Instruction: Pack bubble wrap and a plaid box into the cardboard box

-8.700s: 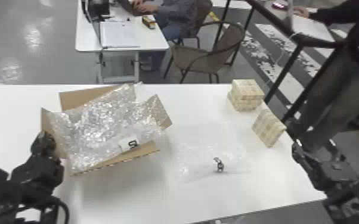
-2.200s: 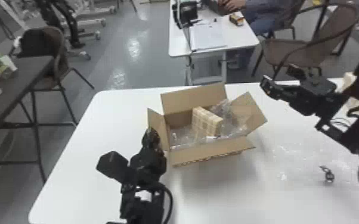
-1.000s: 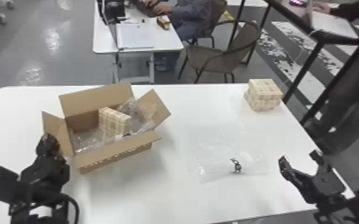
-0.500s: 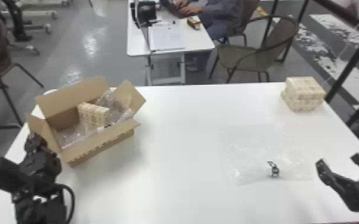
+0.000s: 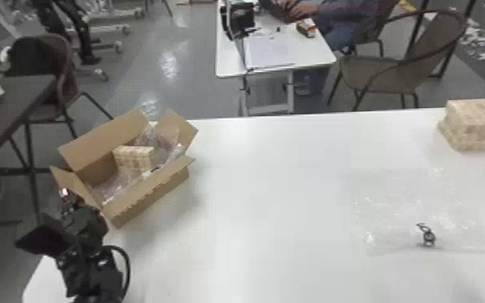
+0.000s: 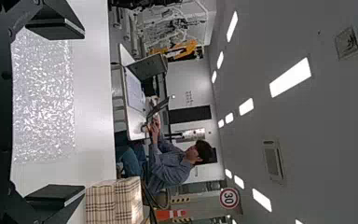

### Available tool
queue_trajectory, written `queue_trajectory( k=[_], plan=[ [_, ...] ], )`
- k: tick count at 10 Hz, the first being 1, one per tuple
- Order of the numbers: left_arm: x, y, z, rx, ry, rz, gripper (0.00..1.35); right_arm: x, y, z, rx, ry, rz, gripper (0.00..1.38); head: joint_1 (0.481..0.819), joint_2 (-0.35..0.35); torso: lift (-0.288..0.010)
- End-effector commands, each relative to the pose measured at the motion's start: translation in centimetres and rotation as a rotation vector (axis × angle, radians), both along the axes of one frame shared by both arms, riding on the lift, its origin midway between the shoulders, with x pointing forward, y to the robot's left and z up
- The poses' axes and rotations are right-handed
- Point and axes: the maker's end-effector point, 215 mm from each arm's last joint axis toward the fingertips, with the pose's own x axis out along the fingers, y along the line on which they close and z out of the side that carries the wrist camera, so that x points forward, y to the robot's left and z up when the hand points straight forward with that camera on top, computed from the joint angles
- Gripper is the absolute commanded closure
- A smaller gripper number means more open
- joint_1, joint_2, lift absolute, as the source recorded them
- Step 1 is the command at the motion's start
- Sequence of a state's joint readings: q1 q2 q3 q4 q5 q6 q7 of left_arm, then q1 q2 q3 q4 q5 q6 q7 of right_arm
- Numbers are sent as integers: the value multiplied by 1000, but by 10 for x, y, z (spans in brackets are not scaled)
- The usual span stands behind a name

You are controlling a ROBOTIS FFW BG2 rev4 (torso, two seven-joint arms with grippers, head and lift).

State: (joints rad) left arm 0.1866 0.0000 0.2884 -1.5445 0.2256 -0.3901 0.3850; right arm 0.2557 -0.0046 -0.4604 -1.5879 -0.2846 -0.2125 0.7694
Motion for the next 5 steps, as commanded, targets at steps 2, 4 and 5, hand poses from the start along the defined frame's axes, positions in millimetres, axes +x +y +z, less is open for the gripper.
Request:
queue_trajectory(
  k=[2,4,5],
  plan=[
    [-21,-2,-6,1,13,109,1211,1,1,-3,10,7,4,128,695,175,-110],
    [-24,-7,-9,-7,11,133,915,3,3,-4,20,9,10,128,695,179,-110],
    [-24,-8,-8,-8,6,136,567,3,4,-5,21,13,13,128,695,172,-110]
  ],
)
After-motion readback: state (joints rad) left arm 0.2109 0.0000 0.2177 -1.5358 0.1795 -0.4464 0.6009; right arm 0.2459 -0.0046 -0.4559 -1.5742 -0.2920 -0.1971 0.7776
